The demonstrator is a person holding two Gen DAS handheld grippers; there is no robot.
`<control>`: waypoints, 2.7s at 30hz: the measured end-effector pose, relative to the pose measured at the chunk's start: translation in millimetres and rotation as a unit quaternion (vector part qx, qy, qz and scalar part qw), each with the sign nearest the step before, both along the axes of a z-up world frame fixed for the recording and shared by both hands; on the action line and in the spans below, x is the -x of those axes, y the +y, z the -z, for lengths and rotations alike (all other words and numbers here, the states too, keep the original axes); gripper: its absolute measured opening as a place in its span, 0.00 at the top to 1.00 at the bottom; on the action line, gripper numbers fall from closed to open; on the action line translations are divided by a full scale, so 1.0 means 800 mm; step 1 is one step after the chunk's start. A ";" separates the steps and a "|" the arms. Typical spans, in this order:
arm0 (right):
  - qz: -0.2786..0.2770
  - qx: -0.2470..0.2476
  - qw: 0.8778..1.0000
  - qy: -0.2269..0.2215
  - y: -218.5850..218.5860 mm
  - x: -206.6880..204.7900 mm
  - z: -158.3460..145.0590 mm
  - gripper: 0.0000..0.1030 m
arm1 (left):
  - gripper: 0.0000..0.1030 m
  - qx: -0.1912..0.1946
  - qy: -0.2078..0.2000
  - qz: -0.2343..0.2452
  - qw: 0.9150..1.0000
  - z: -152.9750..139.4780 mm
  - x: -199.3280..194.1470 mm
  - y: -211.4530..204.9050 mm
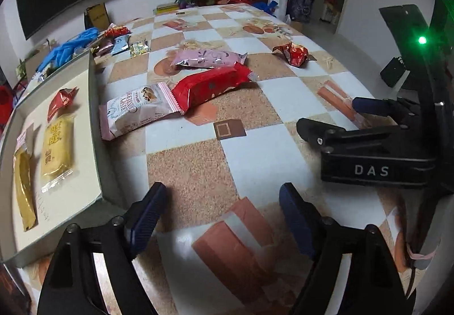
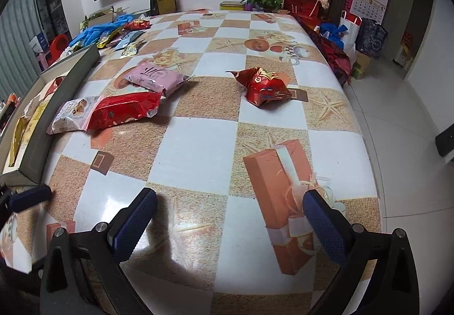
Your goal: Organize snacks
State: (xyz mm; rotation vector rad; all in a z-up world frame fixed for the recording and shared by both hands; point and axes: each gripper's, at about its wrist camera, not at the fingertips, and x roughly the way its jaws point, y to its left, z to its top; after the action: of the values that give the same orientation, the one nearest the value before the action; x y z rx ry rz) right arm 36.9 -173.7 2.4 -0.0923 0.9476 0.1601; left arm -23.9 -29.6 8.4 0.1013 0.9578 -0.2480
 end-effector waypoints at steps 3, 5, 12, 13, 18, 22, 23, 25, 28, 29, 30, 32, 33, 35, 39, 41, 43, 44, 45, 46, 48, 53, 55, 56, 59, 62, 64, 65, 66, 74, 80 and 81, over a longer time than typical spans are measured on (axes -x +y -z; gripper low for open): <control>0.000 -0.001 1.000 0.000 0.000 0.000 0.000 0.00 | 0.10 0.001 0.004 -0.018 1.000 0.001 -0.015 0.016; 0.000 0.000 1.000 0.000 0.000 0.000 0.000 0.00 | 0.10 0.000 0.004 -0.040 0.999 0.002 -0.023 0.032; 0.000 0.000 1.000 0.000 0.000 0.000 0.000 0.00 | 0.09 0.002 0.000 -0.083 0.997 0.004 -0.026 0.075; 0.000 0.000 1.000 0.000 0.000 0.000 0.000 0.00 | 0.09 0.001 -0.001 -0.084 0.996 0.004 -0.025 0.074; 0.000 0.000 1.000 0.000 0.000 0.000 0.000 0.00 | 0.08 -0.001 -0.002 -0.086 0.996 0.004 -0.023 0.072; 0.000 0.000 1.000 0.000 0.000 0.000 0.000 0.00 | 0.08 -0.001 -0.002 -0.086 0.996 0.004 -0.023 0.072; 0.000 0.000 1.000 0.000 0.000 0.000 0.000 0.00 | 0.08 -0.001 -0.002 -0.085 0.996 0.004 -0.023 0.072; 0.000 0.000 1.000 0.000 0.000 0.000 0.000 0.00 | 0.08 -0.001 -0.002 -0.086 0.996 0.004 -0.023 0.072; 0.000 0.000 1.000 0.000 0.000 0.001 0.000 0.00 | 0.08 -0.001 -0.002 -0.086 0.996 0.004 -0.023 0.072; 0.000 0.000 1.000 0.000 0.000 0.000 0.000 0.00 | 0.08 -0.001 -0.002 -0.086 0.996 0.004 -0.023 0.072; 0.000 0.000 1.000 0.000 0.000 0.000 0.000 0.00 | 0.08 -0.001 -0.002 -0.086 0.996 0.004 -0.023 0.072; 0.000 0.000 1.000 0.000 0.000 0.000 0.000 0.00 | 0.08 -0.001 -0.002 -0.086 0.996 0.004 -0.023 0.072; 0.000 0.000 1.000 0.000 0.000 0.000 0.000 0.00 | 0.08 -0.001 -0.002 -0.086 0.996 0.004 -0.023 0.072; 0.000 0.000 1.000 0.000 0.000 0.000 0.000 0.00 | 0.08 0.000 -0.002 -0.086 0.996 0.004 -0.023 0.072; 0.000 0.000 1.000 0.000 0.000 0.001 0.000 0.00 | 0.08 -0.001 -0.002 -0.086 0.996 0.004 -0.023 0.073; 0.000 0.000 1.000 0.000 0.000 0.001 0.000 0.00 | 0.08 -0.001 -0.002 -0.086 0.996 0.004 -0.023 0.073; 0.000 0.000 1.000 0.000 0.000 0.001 0.000 0.00 | 0.08 -0.001 -0.002 -0.086 0.996 0.004 -0.023 0.073; 0.000 0.000 1.000 0.000 0.000 0.001 -0.001 0.00 | 0.08 -0.001 -0.002 -0.086 0.996 0.004 -0.023 0.073; 0.000 0.000 1.000 0.000 0.000 0.001 -0.001 0.00 | 0.08 -0.001 -0.002 -0.086 0.996 0.004 -0.023 0.073; 0.000 0.000 1.000 0.000 0.000 0.001 -0.001 0.00 | 0.08 -0.001 -0.002 -0.086 0.996 0.004 -0.023 0.073; 0.000 0.000 1.000 0.000 0.000 0.001 -0.001 0.00 | 0.08 -0.001 -0.002 -0.086 0.996 0.004 -0.023 0.073; 0.000 0.000 1.000 0.000 0.000 0.001 -0.001 0.00 | 0.08 -0.001 -0.002 -0.086 0.996 0.004 -0.023 0.073; 0.000 0.000 1.000 0.000 0.000 0.001 -0.001 0.00 | 0.08 -0.001 -0.002 -0.086 0.996 0.004 -0.023 0.073; 0.000 0.000 1.000 0.000 0.000 0.001 -0.001 0.00 | 0.08 -0.001 -0.002 -0.086 0.996 0.004 -0.023 0.073; 0.000 0.000 1.000 0.000 0.000 0.001 -0.001 0.00 | 0.08 0.000 -0.002 -0.085 0.996 0.004 -0.023 0.073; 0.000 0.000 1.000 0.000 0.000 0.001 -0.001 0.00 | 0.08 -0.001 -0.002 -0.086 0.996 0.004 -0.023 0.073; 0.000 0.000 1.000 0.000 0.000 0.001 -0.001 0.00 | 0.08 0.000 -0.002 -0.085 0.996 0.004 -0.023 0.073; 0.000 0.000 1.000 0.000 0.000 0.001 -0.001 0.00 | 0.08 0.000 -0.002 -0.085 0.996 0.004 -0.023 0.073; 0.000 0.000 1.000 0.000 0.000 0.001 -0.001 0.00 | 0.08 0.000 -0.002 -0.085 0.996 0.004 -0.023 0.074; 0.000 0.000 1.000 0.000 0.000 0.001 0.000 0.00 | 0.08 0.001 -0.003 -0.085 0.996 0.003 -0.023 0.073; 0.000 0.000 1.000 0.000 0.000 0.001 0.000 0.00 | 0.08 0.013 0.012 -0.061 0.998 -0.008 -0.032 0.058; 0.000 0.000 1.000 0.000 0.000 0.001 0.000 0.00 | 0.08 0.014 0.013 -0.053 0.998 -0.013 -0.034 0.053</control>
State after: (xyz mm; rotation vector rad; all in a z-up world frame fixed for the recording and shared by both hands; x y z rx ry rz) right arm 36.4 -173.7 2.5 -0.0916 0.9470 0.1604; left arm 3.3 12.7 19.2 0.0223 0.9813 -0.1650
